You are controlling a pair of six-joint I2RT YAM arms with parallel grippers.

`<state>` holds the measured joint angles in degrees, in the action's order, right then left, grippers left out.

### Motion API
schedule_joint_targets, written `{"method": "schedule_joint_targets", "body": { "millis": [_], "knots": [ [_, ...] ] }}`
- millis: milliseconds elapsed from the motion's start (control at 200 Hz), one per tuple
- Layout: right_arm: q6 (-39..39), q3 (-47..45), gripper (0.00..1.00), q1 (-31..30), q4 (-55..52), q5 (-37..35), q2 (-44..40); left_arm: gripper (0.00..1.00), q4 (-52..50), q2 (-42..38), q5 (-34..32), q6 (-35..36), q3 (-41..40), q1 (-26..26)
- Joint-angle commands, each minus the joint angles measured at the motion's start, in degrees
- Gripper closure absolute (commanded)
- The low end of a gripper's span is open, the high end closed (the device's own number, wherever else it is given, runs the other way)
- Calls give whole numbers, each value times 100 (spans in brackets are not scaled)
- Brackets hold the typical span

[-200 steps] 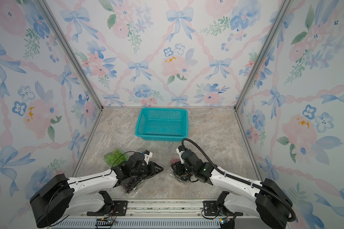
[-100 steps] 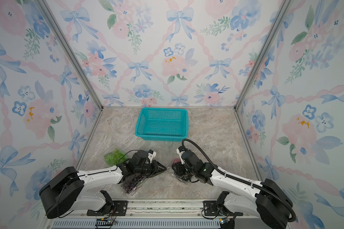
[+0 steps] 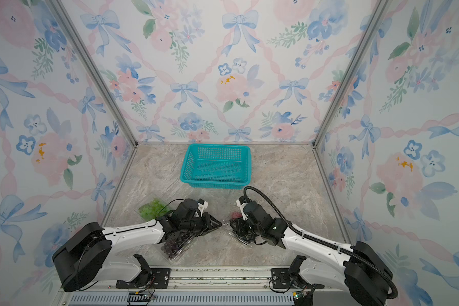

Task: Pack grapes into containers
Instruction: Close the packing box at the center of the board.

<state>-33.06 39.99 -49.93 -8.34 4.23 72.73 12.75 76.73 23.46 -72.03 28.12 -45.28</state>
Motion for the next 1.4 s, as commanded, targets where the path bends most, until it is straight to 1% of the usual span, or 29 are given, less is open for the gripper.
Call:
{"method": "schedule_joint_targets", "body": {
  "millis": [0,195,240,430,515,565,590,700,935,1180,1395],
  "knots": [
    [-86,-262,57,19,-714,-39,180,74,-573,19,-197,172,70,63],
    [-69,-230,56,20,-693,-27,207,73,-655,181,-211,248,180,21],
    [-62,-219,53,26,-695,-27,207,73,-660,267,-199,275,264,-13],
    [-91,-261,51,56,-727,-36,57,73,-659,684,-116,421,779,-129],
    [-117,-316,52,96,-734,-42,-68,74,-656,827,-139,500,1036,-187],
    [-113,-349,52,130,-778,-43,-137,74,-657,883,-187,539,1055,-212],
    [-120,-368,53,140,-779,-41,-172,74,-658,905,-206,553,1261,-210],
    [-157,-487,53,247,-733,31,-247,75,-654,1055,-182,628,1418,-205],
    [-192,-596,54,305,-627,135,-180,75,-659,1090,-44,673,1304,-193],
    [-219,-585,53,296,-651,120,-214,74,-656,734,-218,681,813,-21],
    [-226,-563,53,294,-662,112,-206,73,-656,789,-149,778,943,-98]
  ]
}}
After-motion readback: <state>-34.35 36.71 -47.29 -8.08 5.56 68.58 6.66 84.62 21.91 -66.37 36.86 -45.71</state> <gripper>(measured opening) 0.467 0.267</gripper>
